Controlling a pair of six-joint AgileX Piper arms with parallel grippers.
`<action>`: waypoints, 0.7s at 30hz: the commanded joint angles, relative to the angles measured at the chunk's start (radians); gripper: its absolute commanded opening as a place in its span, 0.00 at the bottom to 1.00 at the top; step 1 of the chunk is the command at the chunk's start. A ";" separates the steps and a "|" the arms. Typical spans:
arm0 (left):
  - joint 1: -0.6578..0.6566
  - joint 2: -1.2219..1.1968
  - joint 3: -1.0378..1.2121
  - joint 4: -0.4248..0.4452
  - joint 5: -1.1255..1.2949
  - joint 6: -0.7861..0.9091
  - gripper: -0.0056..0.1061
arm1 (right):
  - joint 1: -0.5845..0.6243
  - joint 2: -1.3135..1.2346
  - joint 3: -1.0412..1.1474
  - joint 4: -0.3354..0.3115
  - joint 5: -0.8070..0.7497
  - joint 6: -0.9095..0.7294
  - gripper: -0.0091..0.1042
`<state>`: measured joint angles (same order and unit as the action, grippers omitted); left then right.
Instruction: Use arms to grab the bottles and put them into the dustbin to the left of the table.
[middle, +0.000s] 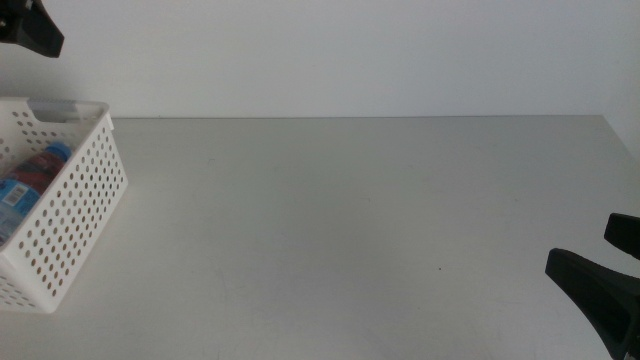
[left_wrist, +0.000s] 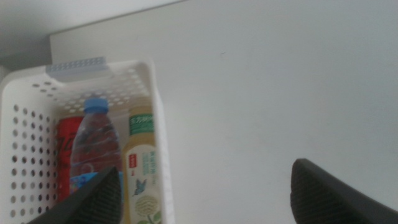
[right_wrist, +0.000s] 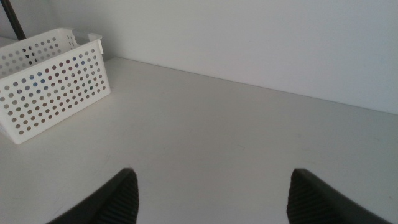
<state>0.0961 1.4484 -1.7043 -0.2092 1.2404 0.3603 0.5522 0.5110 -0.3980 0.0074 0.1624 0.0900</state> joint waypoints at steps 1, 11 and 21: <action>-0.046 -0.099 0.000 -0.024 -0.041 -0.006 0.87 | -0.009 0.002 -0.025 -0.007 -0.074 -0.013 0.62; -0.255 -0.522 0.532 0.096 -0.597 -0.091 0.87 | -0.009 0.002 -0.025 -0.007 -0.074 -0.013 0.62; -0.253 -0.607 0.609 0.091 -0.651 -0.099 0.87 | -0.009 0.002 -0.025 -0.007 -0.074 -0.013 0.62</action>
<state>-0.1504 0.8506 -1.0701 -0.1061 0.6704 0.2771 0.5522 0.5110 -0.3980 0.0074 0.1624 0.0900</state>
